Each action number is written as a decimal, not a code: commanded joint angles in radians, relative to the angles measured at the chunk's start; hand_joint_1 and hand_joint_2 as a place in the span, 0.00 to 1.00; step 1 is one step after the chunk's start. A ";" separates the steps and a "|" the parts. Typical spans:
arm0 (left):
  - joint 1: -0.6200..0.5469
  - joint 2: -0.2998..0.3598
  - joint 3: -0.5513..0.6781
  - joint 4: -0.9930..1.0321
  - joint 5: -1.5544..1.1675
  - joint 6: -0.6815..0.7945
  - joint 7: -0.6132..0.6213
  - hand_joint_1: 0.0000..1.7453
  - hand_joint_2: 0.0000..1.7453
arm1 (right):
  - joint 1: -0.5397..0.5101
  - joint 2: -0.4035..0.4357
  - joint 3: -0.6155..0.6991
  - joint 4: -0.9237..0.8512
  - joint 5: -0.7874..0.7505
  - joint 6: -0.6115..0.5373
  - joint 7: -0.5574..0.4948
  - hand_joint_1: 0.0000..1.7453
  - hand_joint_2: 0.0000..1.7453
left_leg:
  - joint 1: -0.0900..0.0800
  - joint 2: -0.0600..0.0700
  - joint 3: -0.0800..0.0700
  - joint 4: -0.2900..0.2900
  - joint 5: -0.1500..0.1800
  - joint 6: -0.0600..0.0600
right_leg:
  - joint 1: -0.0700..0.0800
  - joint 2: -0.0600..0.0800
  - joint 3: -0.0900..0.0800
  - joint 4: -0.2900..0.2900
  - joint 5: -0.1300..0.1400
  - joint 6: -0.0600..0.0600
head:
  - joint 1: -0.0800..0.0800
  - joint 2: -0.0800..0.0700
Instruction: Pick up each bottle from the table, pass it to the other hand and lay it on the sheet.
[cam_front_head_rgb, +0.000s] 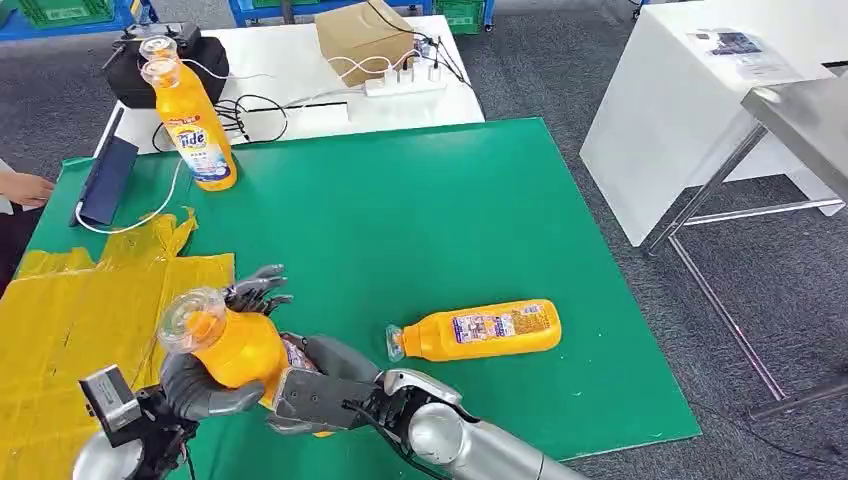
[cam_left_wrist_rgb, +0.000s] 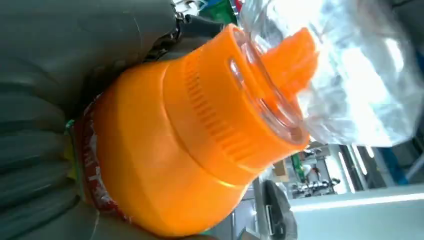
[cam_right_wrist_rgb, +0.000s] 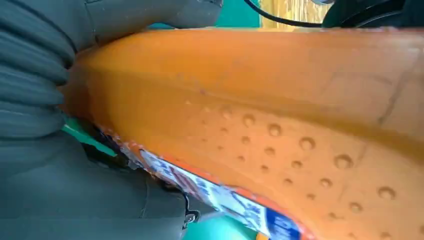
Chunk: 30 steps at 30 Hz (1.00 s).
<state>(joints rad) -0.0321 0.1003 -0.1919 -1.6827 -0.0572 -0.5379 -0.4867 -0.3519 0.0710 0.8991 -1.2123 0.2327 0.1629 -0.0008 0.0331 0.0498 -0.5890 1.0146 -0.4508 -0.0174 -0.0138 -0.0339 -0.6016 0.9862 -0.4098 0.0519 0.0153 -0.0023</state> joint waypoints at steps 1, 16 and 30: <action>-0.004 0.053 -0.072 0.027 -0.033 0.016 -0.021 1.00 1.00 | -0.047 -0.005 0.031 0.038 0.004 -0.008 -0.018 1.00 1.00 | -0.001 -0.004 0.003 -0.001 0.000 0.002 | -0.001 0.001 0.002 0.000 0.000 -0.002 | 0.000 0.000; 0.042 0.056 -0.036 -0.001 -0.050 -0.002 -0.049 1.00 1.00 | -0.039 -0.011 -0.010 -0.026 -0.003 -0.017 -0.010 1.00 1.00 | -0.001 -0.003 0.002 -0.001 0.000 0.003 | -0.001 0.002 0.002 0.000 -0.001 -0.002 | 0.000 0.000; 0.105 0.012 0.142 -0.129 -0.510 0.428 -0.067 1.00 1.00 | 0.110 -0.081 -0.284 -0.414 0.293 -0.173 -0.061 0.00 1.00 | -0.001 -0.006 0.001 0.001 -0.001 0.004 | -0.001 0.000 0.002 0.002 -0.002 -0.002 | 0.000 0.000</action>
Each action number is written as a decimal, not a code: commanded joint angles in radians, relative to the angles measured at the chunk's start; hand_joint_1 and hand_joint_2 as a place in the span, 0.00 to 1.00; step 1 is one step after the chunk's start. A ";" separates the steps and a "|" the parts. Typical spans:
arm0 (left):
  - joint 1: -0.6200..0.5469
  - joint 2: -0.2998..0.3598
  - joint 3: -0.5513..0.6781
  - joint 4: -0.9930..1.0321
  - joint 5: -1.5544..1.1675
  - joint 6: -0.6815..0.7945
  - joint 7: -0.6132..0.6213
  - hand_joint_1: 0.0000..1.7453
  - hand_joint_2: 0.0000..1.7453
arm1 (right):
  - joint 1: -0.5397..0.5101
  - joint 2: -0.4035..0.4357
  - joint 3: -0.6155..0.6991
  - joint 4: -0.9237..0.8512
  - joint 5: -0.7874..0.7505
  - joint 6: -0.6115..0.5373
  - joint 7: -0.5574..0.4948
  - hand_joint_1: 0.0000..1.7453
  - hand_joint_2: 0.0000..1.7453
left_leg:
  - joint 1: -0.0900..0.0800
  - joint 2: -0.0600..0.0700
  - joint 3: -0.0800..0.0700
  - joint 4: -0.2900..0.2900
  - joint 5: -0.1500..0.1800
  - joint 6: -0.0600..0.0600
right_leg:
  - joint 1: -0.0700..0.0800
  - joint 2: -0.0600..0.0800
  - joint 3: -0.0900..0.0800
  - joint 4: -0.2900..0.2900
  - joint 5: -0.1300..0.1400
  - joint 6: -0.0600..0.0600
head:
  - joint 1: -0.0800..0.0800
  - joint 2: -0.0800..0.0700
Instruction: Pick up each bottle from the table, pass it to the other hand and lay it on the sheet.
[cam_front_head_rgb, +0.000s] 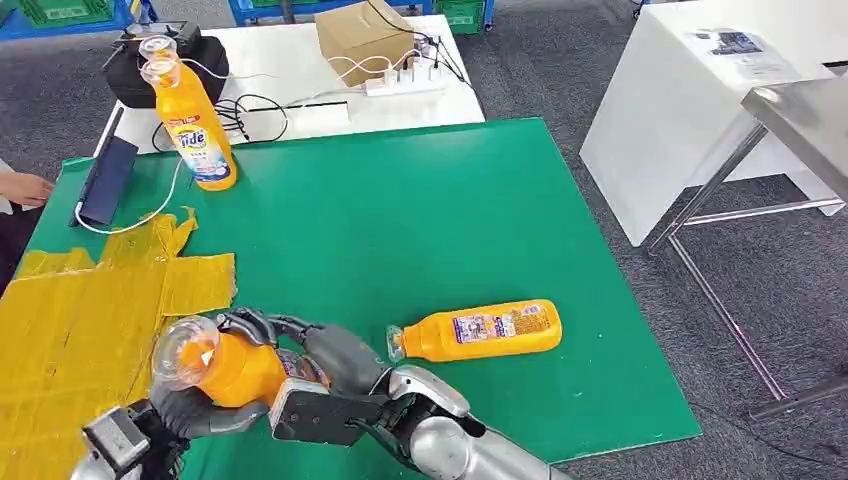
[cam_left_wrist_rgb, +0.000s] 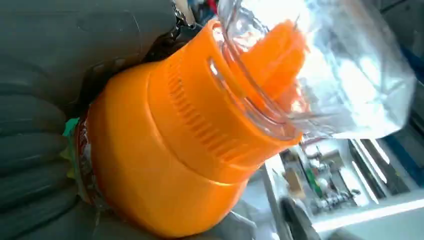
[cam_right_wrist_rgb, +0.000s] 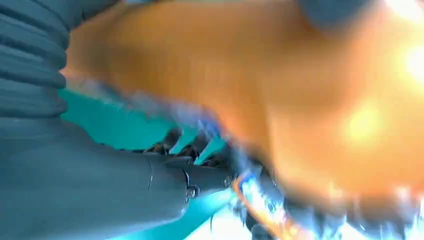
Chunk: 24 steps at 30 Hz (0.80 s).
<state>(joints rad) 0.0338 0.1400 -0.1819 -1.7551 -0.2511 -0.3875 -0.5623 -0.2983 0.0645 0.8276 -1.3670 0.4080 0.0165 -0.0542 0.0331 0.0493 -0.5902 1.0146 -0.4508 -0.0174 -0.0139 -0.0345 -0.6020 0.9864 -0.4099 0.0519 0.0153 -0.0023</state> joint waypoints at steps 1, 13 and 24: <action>0.045 -0.034 0.142 -0.062 -0.431 0.372 0.010 1.00 1.00 | 0.069 -0.089 -0.235 -0.277 0.134 -0.024 -0.002 0.00 1.00 | -0.001 -0.005 0.001 0.000 0.000 0.003 | -0.001 0.000 0.002 0.001 -0.001 -0.001 | 0.000 0.000; 0.052 -0.015 0.095 -0.005 -0.874 0.682 0.141 1.00 1.00 | 0.131 -0.169 -0.339 -0.344 0.161 -0.008 -0.016 0.00 1.00 | -0.002 -0.006 0.004 -0.002 -0.001 0.004 | -0.002 0.001 0.004 -0.001 -0.001 -0.002 | 0.000 0.000; -0.113 0.132 0.004 0.422 -1.306 0.720 0.443 1.00 1.00 | 0.100 -0.316 -0.360 -0.290 0.161 0.077 0.019 0.00 1.00 | -0.002 -0.007 0.004 -0.003 0.002 0.002 | -0.002 -0.003 0.005 -0.003 0.000 -0.001 | 0.000 0.000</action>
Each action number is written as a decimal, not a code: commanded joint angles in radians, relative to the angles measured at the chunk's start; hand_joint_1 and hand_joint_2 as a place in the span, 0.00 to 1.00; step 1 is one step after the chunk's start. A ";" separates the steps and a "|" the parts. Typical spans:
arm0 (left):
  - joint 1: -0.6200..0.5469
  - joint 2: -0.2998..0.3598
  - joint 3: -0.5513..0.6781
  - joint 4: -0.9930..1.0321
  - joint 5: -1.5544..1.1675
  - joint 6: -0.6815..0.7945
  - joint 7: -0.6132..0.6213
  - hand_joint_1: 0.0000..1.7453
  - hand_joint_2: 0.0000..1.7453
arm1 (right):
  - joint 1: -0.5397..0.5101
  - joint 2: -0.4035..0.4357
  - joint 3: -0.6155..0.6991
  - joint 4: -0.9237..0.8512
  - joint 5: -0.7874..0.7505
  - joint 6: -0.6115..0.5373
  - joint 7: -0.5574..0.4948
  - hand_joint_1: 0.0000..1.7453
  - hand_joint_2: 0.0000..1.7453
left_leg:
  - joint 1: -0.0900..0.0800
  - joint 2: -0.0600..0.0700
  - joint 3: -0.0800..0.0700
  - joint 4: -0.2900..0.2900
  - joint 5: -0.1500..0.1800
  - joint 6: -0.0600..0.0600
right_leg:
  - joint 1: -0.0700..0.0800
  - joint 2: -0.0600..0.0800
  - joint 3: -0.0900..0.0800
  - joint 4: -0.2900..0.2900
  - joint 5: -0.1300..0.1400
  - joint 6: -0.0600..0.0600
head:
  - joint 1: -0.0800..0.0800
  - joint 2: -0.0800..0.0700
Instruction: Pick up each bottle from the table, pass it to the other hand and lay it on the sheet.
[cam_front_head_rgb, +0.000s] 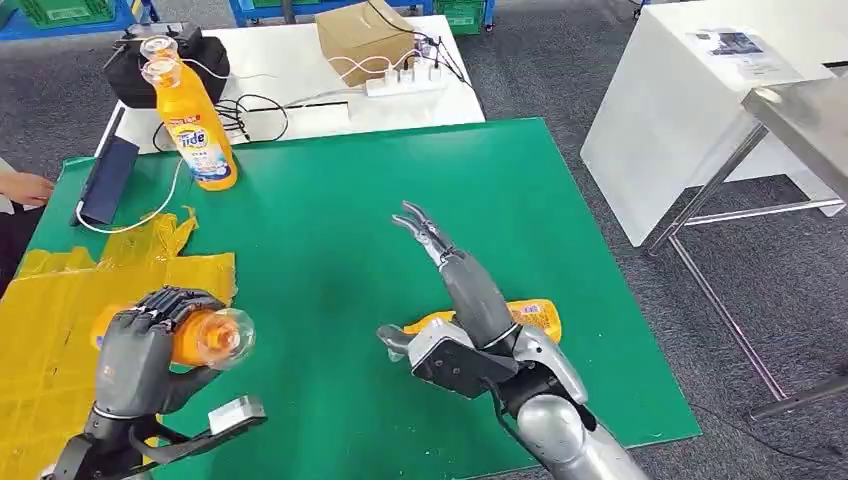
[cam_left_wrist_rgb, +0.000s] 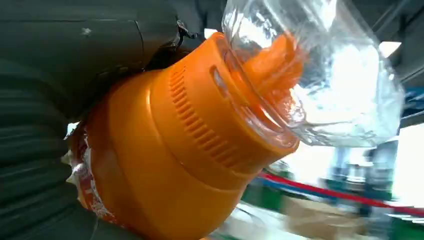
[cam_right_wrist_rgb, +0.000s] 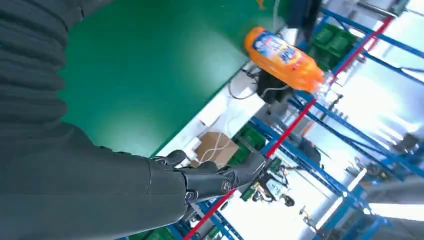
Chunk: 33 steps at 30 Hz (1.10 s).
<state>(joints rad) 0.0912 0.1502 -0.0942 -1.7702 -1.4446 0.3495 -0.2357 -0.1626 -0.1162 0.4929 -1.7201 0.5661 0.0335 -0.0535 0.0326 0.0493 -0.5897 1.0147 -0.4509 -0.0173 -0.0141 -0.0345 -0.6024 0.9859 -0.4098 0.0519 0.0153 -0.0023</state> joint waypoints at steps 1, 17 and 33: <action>-0.170 0.122 -0.084 0.437 -0.112 -0.017 0.117 1.00 1.00 | -0.035 -0.135 -0.026 0.063 0.003 0.060 0.018 0.00 1.00 | -0.002 -0.008 0.005 -0.004 0.002 0.003 | -0.002 -0.002 0.006 -0.003 0.000 -0.002 | 0.000 0.000; -0.434 0.195 -0.184 0.948 0.006 -0.145 0.103 1.00 1.00 | -0.200 -0.306 0.095 0.287 -0.130 0.258 0.091 0.00 1.00 | -0.001 -0.006 0.003 -0.003 0.003 0.004 | -0.001 0.000 0.003 -0.001 0.003 -0.004 | 0.000 0.000; -0.569 0.194 -0.297 1.018 0.083 -0.222 0.064 0.00 1.00 | -0.317 -0.354 0.240 0.580 -0.228 0.373 0.165 0.00 1.00 | -0.001 -0.005 0.002 -0.002 0.006 0.003 | -0.001 0.001 0.004 0.000 0.004 -0.003 | 0.000 0.000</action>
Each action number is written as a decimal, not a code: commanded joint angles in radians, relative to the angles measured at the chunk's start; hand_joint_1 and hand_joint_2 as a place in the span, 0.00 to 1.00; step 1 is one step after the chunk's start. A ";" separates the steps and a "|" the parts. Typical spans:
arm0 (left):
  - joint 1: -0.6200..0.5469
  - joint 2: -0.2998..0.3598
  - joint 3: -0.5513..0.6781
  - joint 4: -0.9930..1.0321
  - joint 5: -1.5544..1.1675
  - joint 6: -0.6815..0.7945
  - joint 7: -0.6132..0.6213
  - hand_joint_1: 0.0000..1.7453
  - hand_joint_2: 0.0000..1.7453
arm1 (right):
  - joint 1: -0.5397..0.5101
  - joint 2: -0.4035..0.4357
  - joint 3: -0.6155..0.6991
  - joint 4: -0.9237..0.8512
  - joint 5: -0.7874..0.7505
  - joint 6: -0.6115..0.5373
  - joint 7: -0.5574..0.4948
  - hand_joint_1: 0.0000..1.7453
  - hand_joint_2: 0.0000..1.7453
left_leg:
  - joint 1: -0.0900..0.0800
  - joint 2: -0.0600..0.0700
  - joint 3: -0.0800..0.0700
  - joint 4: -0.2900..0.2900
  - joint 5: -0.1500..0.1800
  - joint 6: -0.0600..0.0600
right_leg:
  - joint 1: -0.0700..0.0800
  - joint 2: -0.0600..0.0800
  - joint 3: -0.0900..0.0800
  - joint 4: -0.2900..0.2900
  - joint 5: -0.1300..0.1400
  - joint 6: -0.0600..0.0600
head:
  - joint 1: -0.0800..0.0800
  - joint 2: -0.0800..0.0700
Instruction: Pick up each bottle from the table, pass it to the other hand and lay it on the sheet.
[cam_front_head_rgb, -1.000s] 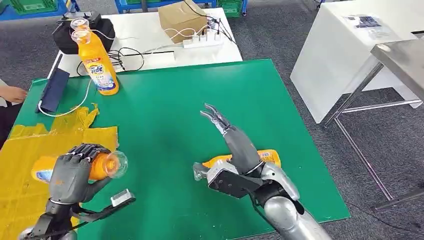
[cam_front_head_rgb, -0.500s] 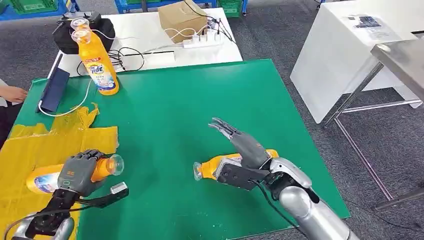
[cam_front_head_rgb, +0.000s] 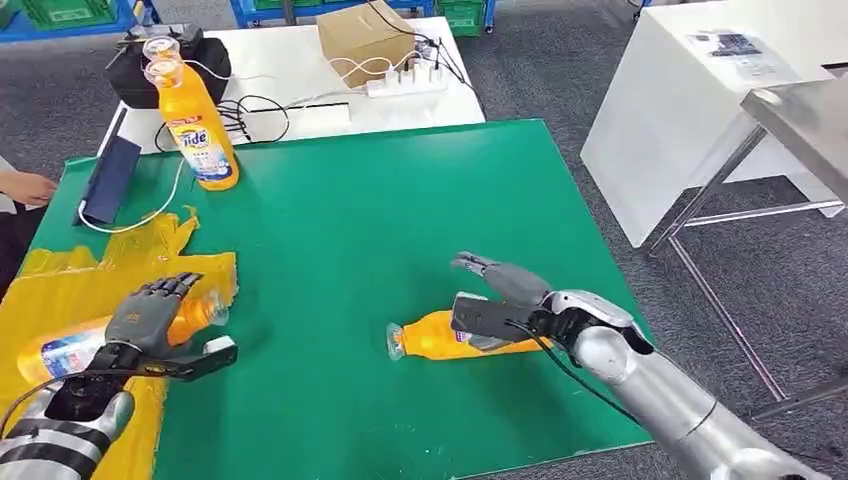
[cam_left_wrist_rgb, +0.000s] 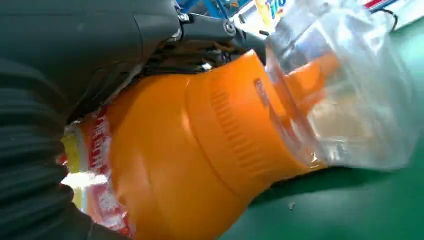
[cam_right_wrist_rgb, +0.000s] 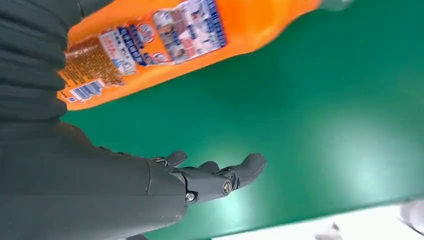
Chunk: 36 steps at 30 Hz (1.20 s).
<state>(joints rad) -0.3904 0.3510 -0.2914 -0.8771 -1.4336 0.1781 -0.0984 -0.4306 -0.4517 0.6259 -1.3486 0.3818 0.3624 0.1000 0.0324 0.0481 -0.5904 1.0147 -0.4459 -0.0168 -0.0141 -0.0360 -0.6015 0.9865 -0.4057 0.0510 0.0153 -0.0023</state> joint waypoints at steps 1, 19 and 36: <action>-0.096 -0.017 -0.105 0.144 0.084 -0.045 -0.084 0.00 1.00 | -0.019 -0.028 0.116 0.221 -0.028 0.028 -0.002 0.00 1.00 | -0.001 -0.003 0.002 -0.001 0.000 0.002 | -0.001 0.002 0.002 0.000 0.000 -0.001 | 0.000 0.000; -0.146 -0.179 -0.046 0.055 0.476 -0.031 -0.310 0.00 1.00 | 0.104 -0.117 0.283 0.307 0.068 0.097 -0.065 1.00 1.00 | 0.000 -0.011 0.003 -0.001 0.001 0.002 | 0.001 -0.007 0.004 -0.003 -0.001 -0.001 | 0.000 0.000; -0.127 -0.279 0.088 -0.062 0.930 -0.286 -0.418 0.00 1.00 | 0.247 -0.215 0.253 0.175 0.083 0.046 -0.032 1.00 1.00 | 0.001 -0.017 0.020 -0.002 -0.003 0.006 | 0.001 -0.012 0.015 -0.011 -0.005 0.002 | 0.000 0.000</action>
<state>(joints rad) -0.4702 0.1469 -0.2511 -0.9472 -0.5204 -0.0839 -0.5177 -0.3769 -0.6096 0.8370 -1.1604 0.4574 0.4040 0.0412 0.0325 0.0451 -0.5691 1.0152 -0.4511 -0.0134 -0.0141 -0.0393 -0.5900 0.9794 -0.4095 0.0543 0.0149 -0.0023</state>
